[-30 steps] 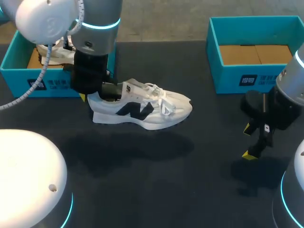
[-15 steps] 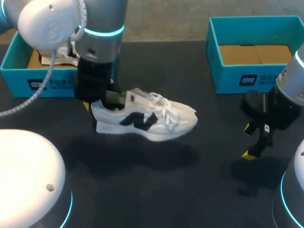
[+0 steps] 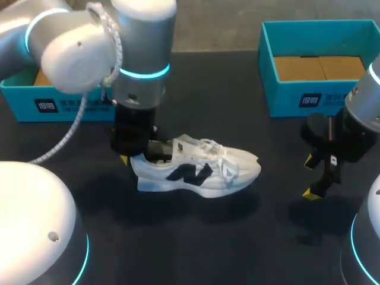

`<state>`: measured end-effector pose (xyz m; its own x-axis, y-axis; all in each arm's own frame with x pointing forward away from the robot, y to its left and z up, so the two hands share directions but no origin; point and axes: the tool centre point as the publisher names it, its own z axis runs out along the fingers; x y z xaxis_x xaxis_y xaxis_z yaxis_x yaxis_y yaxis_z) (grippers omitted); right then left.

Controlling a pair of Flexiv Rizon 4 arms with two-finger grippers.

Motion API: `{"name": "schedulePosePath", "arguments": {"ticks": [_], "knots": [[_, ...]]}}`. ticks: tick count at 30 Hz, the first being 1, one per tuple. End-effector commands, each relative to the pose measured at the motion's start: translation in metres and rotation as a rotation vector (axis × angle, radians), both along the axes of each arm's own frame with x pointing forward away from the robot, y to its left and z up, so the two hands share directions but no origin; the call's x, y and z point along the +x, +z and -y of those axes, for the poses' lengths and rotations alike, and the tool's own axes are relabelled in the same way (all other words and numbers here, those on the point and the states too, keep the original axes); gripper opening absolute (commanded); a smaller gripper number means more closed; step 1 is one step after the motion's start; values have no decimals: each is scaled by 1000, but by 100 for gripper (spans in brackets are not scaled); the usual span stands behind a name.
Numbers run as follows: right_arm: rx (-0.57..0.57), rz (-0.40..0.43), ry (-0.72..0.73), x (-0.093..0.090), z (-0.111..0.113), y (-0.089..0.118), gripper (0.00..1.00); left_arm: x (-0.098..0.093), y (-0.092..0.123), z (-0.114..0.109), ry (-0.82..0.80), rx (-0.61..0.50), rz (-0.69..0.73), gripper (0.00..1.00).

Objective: Take the shoe out of the shoebox, open the shoe tongue, remove and reinsert the insole, then place the shoe into the shoebox

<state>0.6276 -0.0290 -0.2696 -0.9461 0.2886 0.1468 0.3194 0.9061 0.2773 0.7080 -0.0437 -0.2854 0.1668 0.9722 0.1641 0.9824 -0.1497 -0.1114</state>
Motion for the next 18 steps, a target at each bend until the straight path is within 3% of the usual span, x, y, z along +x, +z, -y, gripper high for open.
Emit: {"name": "schedulePosePath", "arguments": {"ticks": [1,18], "knots": [[-1,3,-1,-1,0,-1,100,-3,-19,13,2,4,16,0],[-1,3,-1,-1,0,-1,100,0,-82,36,-1,8,14,0]]}}
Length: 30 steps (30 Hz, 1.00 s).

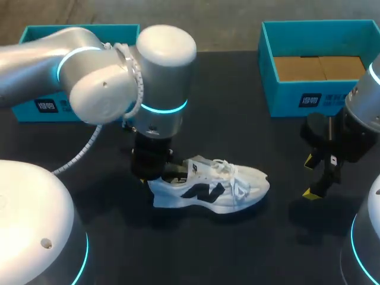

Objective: Take the shoe out of the shoebox, open the shoe tongue, remove and reinsert the insole, then place the shoe into the shoebox

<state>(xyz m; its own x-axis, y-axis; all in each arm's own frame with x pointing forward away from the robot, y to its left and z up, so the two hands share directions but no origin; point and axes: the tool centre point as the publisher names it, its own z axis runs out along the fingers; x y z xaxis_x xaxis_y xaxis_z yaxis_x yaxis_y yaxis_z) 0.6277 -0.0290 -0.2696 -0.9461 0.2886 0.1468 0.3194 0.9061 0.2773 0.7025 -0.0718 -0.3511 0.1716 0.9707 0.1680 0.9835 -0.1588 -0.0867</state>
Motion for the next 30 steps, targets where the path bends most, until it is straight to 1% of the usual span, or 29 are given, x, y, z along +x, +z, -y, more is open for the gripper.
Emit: {"name": "schedulePosePath", "arguments": {"ticks": [1,7,10,20,30], "knots": [[-1,3,-1,-1,0,-1,100,7,-19,8,9,5,-14,0],[-1,3,-1,-1,0,-1,100,9,-33,16,6,-6,-8,0],[-1,3,-1,-1,0,-1,100,6,-38,20,-3,-3,-6,0],[-1,3,-1,-1,0,-1,100,-7,-43,24,-17,9,-8,0],[-1,3,-1,-1,0,-1,100,-11,-52,26,-28,22,-6,0]]}}
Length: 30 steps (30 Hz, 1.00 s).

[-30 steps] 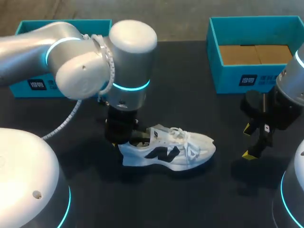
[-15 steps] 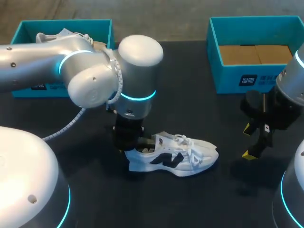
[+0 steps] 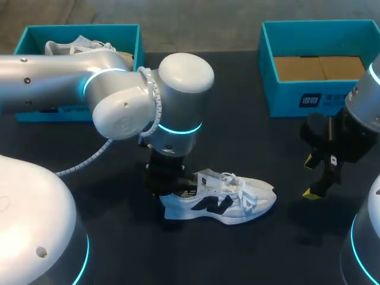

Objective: Take the shoe out of the shoebox, open the shoe tongue, remove and reinsert the insole, then place the shoe into the shoebox

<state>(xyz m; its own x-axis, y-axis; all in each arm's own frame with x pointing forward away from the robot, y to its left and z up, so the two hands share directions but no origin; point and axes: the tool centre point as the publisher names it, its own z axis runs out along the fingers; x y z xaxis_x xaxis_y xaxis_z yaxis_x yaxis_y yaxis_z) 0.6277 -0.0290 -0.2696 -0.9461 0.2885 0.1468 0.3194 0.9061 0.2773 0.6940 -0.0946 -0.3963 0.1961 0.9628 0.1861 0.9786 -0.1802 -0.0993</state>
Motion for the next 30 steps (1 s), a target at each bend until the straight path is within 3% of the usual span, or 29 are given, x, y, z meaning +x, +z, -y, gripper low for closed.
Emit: {"name": "schedulePosePath", "arguments": {"ticks": [1,2,3,4,17,30], "knots": [[-1,3,-1,-1,0,-1,100,-3,-7,3,-7,-1,3,0],[-1,3,-1,-1,0,-1,100,-3,-6,1,-9,-6,0,18],[-1,3,-1,-1,0,-1,100,-3,-5,0,-12,-12,-2,65],[-1,3,-1,-1,0,-1,100,-3,-3,-1,-12,-17,0,100],[-1,3,-1,-1,0,-1,100,-11,42,-7,-8,-114,20,100],[-1,3,-1,-1,0,-1,100,-21,106,-25,218,-272,-69,100]]}}
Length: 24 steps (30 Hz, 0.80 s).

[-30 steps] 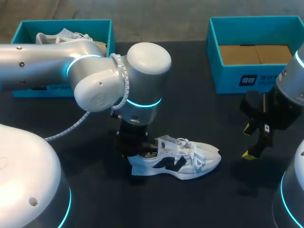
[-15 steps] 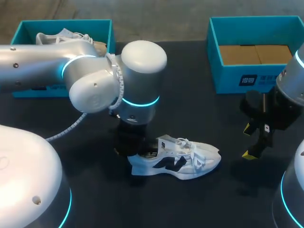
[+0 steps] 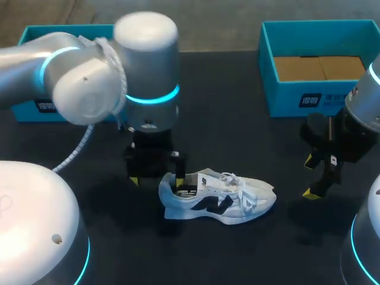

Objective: Take the shoe out of the shoebox, open the shoe tongue, remove and reinsert the insole, then place the shoe into the shoebox

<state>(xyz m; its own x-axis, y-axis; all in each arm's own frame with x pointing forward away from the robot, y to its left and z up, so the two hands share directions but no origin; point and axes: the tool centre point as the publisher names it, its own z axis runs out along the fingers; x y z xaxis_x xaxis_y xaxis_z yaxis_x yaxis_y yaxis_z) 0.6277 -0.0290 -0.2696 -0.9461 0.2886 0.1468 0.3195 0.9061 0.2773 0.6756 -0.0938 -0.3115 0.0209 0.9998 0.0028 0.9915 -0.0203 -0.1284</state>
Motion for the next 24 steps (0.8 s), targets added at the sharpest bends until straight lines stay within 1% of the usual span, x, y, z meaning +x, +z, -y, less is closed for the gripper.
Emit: {"name": "schedulePosePath", "arguments": {"ticks": [1,5,7,8,11,14,16,18,20,21,23,24], "knots": [[-1,3,-1,-2,0,-1,100,-3,25,-26,51,-100,-20,100],[-1,3,-1,-2,0,-1,100,-2,34,-37,124,-124,-59,100],[-1,3,-1,-2,0,-1,100,-1,35,-42,151,-132,-60,100],[-1,3,-1,-2,0,-1,100,-1,35,-43,169,-132,-82,100],[-1,3,-1,-2,0,-1,100,-3,39,-48,200,-166,-108,100],[-1,3,-1,-2,0,-1,100,-3,37,-46,243,-191,-132,100],[-1,3,-1,-2,0,-1,100,-11,41,-45,284,-215,-149,100],[-1,3,-1,-2,0,-1,100,-10,39,-44,319,-243,-178,100],[-1,3,-1,-2,0,-1,100,-12,40,-43,381,-255,-175,100],[-1,3,-1,-2,0,-1,100,-13,41,-42,406,-280,-222,100],[-1,3,-1,-2,0,-1,100,-15,43,-41,472,-293,-210,100],[-1,3,-1,-2,0,-1,100,-16,44,-40,498,-313,-244,100]]}}
